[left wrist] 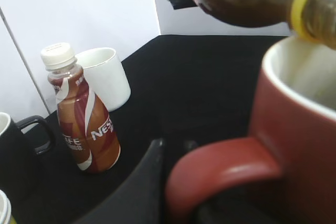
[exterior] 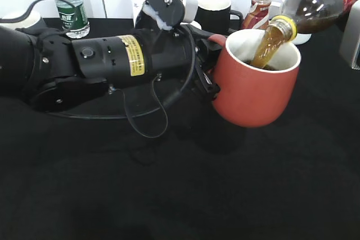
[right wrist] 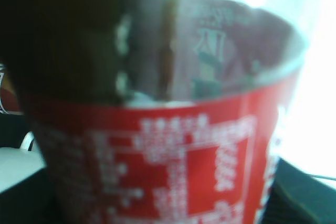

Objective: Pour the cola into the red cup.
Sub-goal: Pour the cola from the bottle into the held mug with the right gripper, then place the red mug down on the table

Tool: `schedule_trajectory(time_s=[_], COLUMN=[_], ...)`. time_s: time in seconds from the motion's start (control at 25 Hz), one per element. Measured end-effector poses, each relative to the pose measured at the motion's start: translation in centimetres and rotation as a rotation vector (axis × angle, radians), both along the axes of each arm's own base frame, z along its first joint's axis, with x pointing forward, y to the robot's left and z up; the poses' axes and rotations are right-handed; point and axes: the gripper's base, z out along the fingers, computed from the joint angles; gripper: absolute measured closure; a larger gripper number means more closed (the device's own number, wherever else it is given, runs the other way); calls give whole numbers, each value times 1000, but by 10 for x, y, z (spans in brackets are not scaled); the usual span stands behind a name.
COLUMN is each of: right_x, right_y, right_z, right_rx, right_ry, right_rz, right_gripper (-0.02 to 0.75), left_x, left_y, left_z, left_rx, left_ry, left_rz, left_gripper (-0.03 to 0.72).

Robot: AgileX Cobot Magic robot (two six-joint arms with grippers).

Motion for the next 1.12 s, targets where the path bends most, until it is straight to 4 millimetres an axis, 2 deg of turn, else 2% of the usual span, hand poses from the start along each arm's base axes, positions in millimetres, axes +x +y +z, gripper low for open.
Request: schedule_trajectory(time_s=[0.36, 0.56, 0.72, 0.8, 0.84, 0.92, 1.0, 1.12], right_x=[-1, -6, -7, -8, -8, -8, -8, -8], right_y=[1, 7, 8, 8, 8, 8, 8, 8], right_z=[2, 8, 9, 9, 9, 9, 9, 10], right_rx=[32, 346, 746, 1012, 1151, 1284, 1309, 1314], right_ry=[10, 199, 538, 777, 903, 1026, 1049, 1053], right_rz=[6, 86, 92, 86, 79, 73, 71, 72], right_gripper=[245, 245, 245, 245, 245, 245, 245, 245], left_x=[0, 0, 2, 7, 11, 19, 23, 26], left_y=[0, 0, 1, 6, 10, 25, 46, 93], left_z=[-1, -1, 0, 1, 1, 7, 16, 20], left_rx=[11, 11, -11, -21, -22, -29, -46, -55], left_ry=[-3, -5, 8, 4, 4, -6, -21, -26], left_rz=[-1, -3, 18, 34, 51, 93, 144, 259], left_gripper=[627, 627, 627, 627, 627, 627, 627, 627])
